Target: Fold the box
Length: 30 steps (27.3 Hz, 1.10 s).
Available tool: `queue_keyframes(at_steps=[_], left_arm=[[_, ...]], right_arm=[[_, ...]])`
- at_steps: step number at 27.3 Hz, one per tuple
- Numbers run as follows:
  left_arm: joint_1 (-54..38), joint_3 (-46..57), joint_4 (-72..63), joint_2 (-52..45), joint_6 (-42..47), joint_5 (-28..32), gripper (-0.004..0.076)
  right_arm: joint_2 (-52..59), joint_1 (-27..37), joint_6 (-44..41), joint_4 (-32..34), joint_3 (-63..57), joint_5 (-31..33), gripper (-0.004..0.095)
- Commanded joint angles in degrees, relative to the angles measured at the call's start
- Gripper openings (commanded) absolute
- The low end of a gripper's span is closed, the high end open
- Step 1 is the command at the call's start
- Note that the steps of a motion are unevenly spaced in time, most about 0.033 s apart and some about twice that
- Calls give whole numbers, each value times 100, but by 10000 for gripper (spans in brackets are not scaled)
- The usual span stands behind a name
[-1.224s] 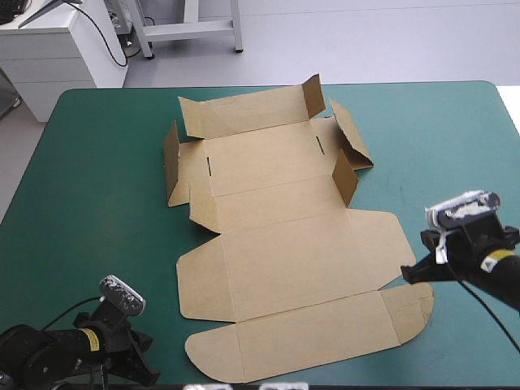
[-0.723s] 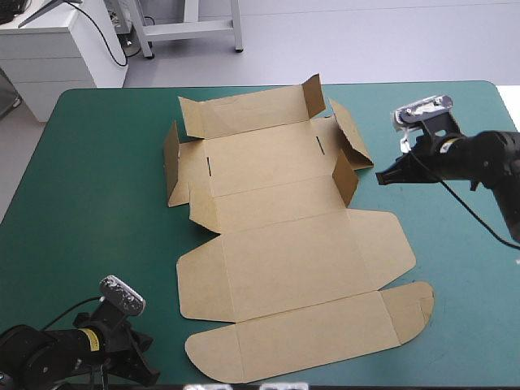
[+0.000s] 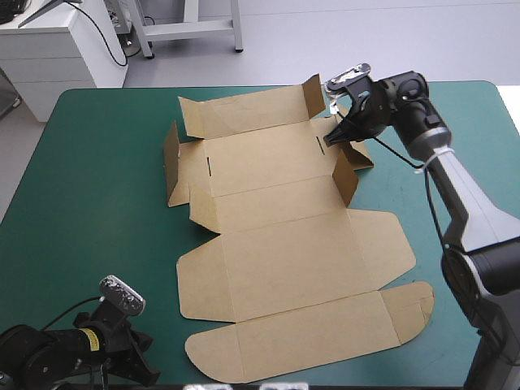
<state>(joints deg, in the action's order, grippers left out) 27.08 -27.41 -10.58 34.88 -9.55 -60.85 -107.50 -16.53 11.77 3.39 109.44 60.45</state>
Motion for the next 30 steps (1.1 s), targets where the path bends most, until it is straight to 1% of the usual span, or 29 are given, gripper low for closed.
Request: queue_keyframes(at_steps=[1,2,4,6,7,12,18,24,30], left_arm=[[11,-137,-89,-1,57,168,-8],[11,-137,-89,-1,57,168,-8],[11,-137,-89,-1,57,168,-8],[11,-137,-89,-1,57,168,-8],[11,-137,-89,-1,57,168,-8],[11,-137,-89,-1,57,168,-8],[11,-137,-89,-1,57,168,-8],[11,-137,-89,-1,57,168,-8],[11,-137,-128,-1,-12,168,-8]], right_arm=[[-119,-201,-268,631,558,-64,294],[-290,-263,-527,853,705,-51,383],[-469,-336,-834,1059,912,-51,502],[-615,-390,-948,1137,1065,-43,584],[-692,-414,-976,1146,1148,-38,604],[-1035,-438,-1053,1269,1375,-28,612],[-1484,-438,-1513,1784,1710,-30,612],[-1872,-438,-1650,1826,2127,12,611],[-2126,-419,-1868,2025,2245,289,596]])
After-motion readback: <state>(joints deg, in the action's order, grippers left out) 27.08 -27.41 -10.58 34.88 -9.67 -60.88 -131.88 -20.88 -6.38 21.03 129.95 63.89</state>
